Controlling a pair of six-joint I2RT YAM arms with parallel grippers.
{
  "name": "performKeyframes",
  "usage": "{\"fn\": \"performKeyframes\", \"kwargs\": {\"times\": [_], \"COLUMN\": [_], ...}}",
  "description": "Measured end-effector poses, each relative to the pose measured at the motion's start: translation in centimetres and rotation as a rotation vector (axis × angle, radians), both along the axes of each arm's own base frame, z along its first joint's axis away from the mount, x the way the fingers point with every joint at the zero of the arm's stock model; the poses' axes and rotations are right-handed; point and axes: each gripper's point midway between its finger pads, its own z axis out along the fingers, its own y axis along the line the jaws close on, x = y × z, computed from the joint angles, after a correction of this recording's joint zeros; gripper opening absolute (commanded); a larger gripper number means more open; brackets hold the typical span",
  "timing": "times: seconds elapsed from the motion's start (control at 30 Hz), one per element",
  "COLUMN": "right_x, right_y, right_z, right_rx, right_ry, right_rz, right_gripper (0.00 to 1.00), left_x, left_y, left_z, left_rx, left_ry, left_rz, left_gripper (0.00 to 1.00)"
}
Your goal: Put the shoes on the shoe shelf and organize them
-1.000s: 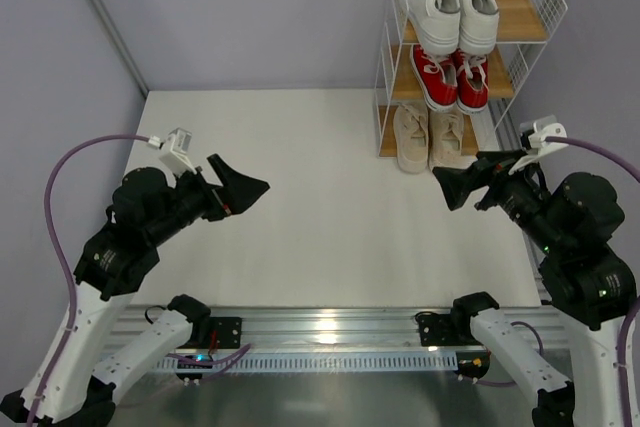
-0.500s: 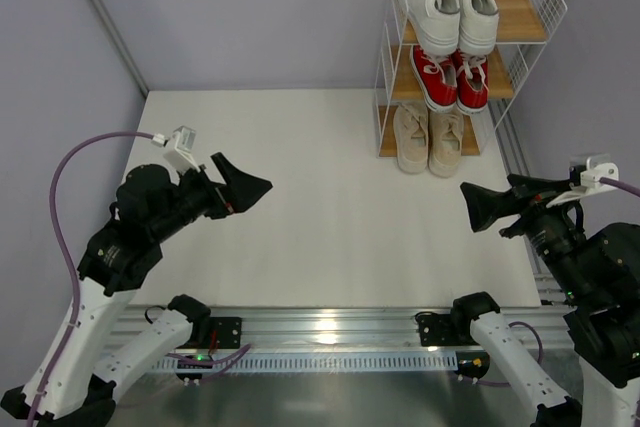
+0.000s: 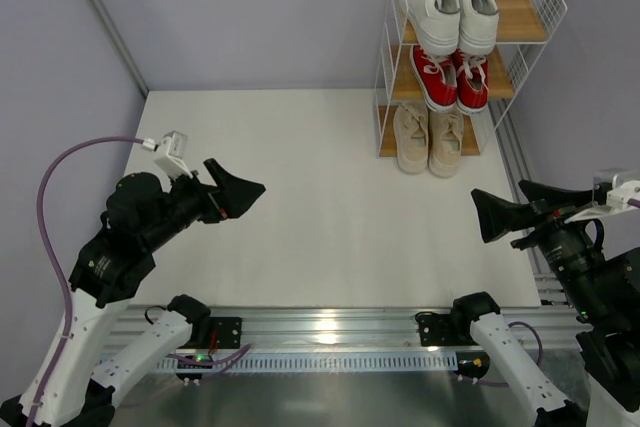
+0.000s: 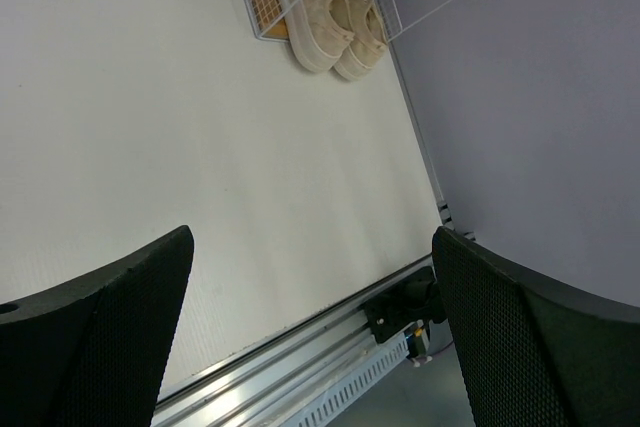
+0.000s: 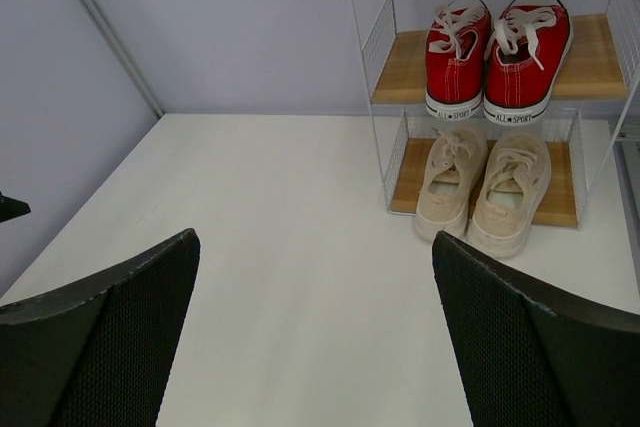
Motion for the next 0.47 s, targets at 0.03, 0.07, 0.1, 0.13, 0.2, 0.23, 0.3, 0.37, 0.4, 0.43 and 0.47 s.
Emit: {"fn": "performKeyframes", "kwargs": {"times": [0.03,0.07,0.1,0.13,0.2,0.23,0.3,0.37,0.4,0.43,0.47], "right_x": [-0.3,-0.5,-0.7,-1.0,-1.4,-1.5,-1.7,-1.7,-1.8,-1.8,-1.9], "right_y": [-0.1,-0.1,-0.2,-0.3,-0.3,-0.4,-0.4,-0.4,-0.4,-0.5,-0.5], "right_z": [0.2,0.3,0.6,0.9,1.5,1.8,2.0,2.1,2.1,2.2,2.2], "right_rx": [0.001,0.002,0.003,0.005,0.009,0.012,0.015,0.015,0.015,0.014,0.015], "right_ry": [-0.009,-0.018,-0.027,-0.039,-0.058,-0.068,-0.078,-0.08,-0.08,-0.078,-0.079], "right_rz": [0.0,0.001,0.001,0.001,0.001,0.0,0.001,0.001,0.001,0.0,-0.002], "right_gripper": [0.98,0.98,0.98,0.98,0.98,0.98,0.98,0.98,0.98,0.98,0.98], "left_x": [0.0,0.0,0.0,0.0,0.0,0.0,0.0,0.0,0.0,-0.1,-0.1], "left_y": [0.0,0.0,0.0,0.0,0.0,0.0,0.0,0.0,0.1,0.1,0.1], "left_z": [0.0,0.0,0.0,0.0,0.0,0.0,0.0,0.0,0.0,0.1,0.1], "left_rx": [0.0,0.001,0.001,0.002,0.003,0.003,0.004,0.006,0.007,0.009,0.009], "left_ry": [-0.001,-0.001,-0.001,-0.002,-0.003,-0.003,-0.004,-0.007,-0.01,-0.014,-0.016], "left_rz": [0.0,0.001,0.0,0.0,-0.001,-0.001,-0.001,-0.002,-0.003,-0.004,-0.004], "left_gripper": [1.0,1.0,1.0,1.0,1.0,1.0,1.0,1.0,1.0,1.0,1.0]}}
